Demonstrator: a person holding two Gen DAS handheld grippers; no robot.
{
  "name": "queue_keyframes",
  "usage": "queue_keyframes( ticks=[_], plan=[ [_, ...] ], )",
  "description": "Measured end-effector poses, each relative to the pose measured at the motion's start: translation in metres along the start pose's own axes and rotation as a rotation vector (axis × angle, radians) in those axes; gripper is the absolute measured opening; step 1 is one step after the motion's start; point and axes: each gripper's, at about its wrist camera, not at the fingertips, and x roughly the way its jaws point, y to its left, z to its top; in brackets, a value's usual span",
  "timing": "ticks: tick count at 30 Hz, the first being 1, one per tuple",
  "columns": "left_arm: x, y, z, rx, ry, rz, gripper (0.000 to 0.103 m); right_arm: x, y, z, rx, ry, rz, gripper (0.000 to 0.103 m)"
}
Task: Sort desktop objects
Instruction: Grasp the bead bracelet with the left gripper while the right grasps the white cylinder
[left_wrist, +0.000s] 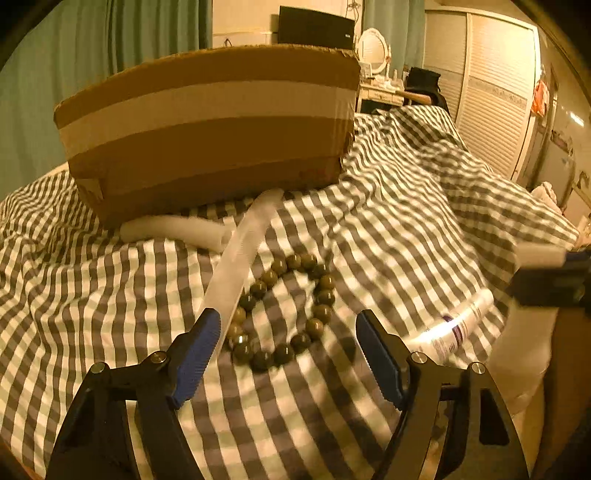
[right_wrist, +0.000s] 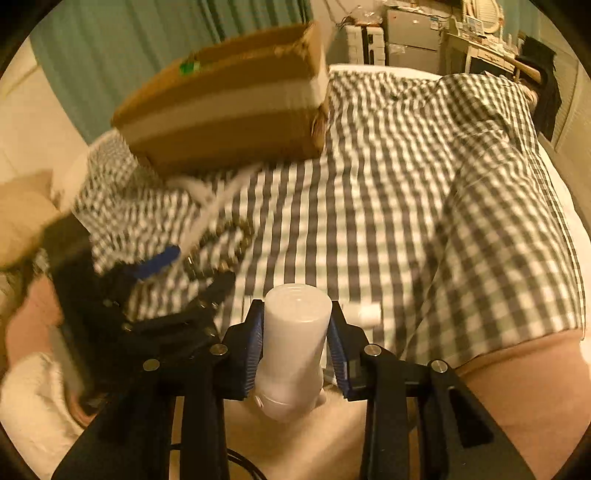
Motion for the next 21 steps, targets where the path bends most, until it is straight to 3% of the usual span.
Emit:
queue_keyframes(
  ticks=[5, 6, 7, 9, 12, 13, 21],
  plan=[
    [0.018, -0.006, 0.005, 0.044, 0.007, 0.022, 0.078, 0.005, 0.005, 0.015, 0.019, -0.022, 0.024, 0.033],
    [0.024, -0.008, 0.006, 0.059, 0.028, 0.017, 0.066, 0.003, 0.005, 0.015, 0.018, -0.027, 0.025, 0.033],
    [0.028, -0.009, 0.006, 0.065, 0.044, 0.007, 0.042, 0.001, 0.004, 0.015, 0.012, -0.029, 0.026, 0.032],
    [0.027, -0.009, 0.006, 0.069, 0.042, -0.026, 0.023, -0.001, 0.002, 0.016, 0.014, -0.034, 0.028, 0.032],
    [0.021, -0.01, 0.004, 0.078, 0.035, -0.031, 0.022, -0.006, 0.001, 0.018, 0.021, -0.045, 0.04, 0.032],
    [0.017, -0.011, 0.002, 0.075, 0.033, -0.037, 0.011, -0.008, 0.002, 0.019, 0.016, -0.047, 0.04, 0.032],
    [-0.022, -0.001, 0.007, 0.001, -0.026, -0.12, 0.011, -0.031, 0.014, 0.02, -0.006, -0.096, 0.048, 0.032]
  ],
)
